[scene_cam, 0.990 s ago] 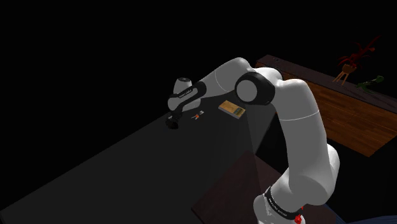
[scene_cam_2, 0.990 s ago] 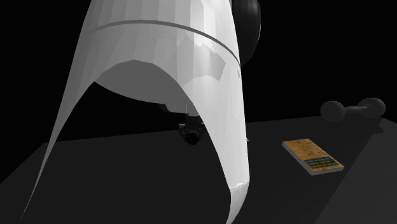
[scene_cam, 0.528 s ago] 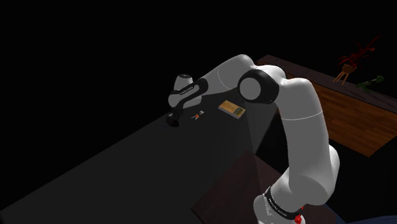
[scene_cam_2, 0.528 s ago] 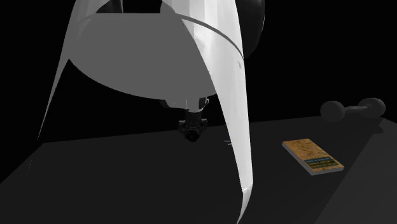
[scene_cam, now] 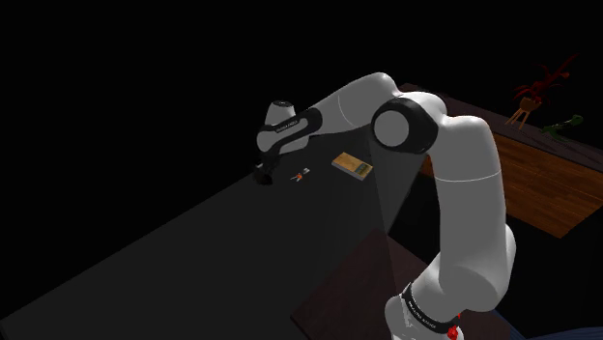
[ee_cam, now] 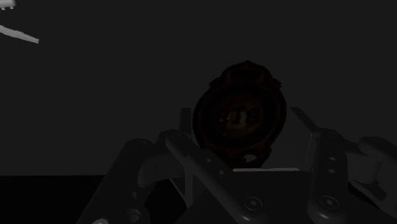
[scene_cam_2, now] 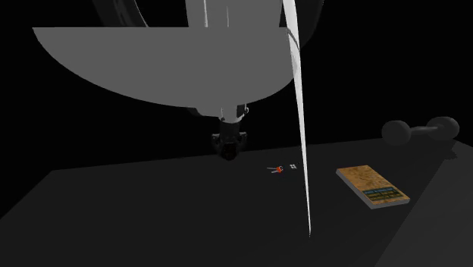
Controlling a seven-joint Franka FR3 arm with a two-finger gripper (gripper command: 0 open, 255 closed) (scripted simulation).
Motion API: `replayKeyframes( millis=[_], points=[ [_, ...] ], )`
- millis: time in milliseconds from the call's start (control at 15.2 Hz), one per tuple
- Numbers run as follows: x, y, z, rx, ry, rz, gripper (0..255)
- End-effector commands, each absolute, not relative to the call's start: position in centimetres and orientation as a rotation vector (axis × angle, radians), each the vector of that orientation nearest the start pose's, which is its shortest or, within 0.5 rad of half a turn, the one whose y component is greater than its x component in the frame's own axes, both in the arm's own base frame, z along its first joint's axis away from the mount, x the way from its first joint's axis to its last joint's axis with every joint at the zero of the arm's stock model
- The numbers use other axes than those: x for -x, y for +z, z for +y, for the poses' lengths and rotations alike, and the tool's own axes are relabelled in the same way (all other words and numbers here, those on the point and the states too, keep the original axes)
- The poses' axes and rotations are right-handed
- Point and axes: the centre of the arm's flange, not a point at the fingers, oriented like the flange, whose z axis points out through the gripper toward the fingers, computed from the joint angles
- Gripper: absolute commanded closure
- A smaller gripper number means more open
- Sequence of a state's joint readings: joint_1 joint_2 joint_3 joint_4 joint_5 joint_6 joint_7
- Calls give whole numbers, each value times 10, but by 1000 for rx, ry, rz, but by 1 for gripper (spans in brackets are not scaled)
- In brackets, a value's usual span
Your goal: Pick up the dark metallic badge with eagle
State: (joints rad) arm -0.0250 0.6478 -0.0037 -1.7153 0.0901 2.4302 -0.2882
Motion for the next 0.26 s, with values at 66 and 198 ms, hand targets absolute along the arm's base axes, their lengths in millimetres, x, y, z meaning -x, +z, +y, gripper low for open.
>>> replayKeyframes(
  millis=[66,198],
  points=[
    [-680,234,-20,3077,-116,-300,255],
    [-680,235,-20,3077,-116,-300,255]
  ],
)
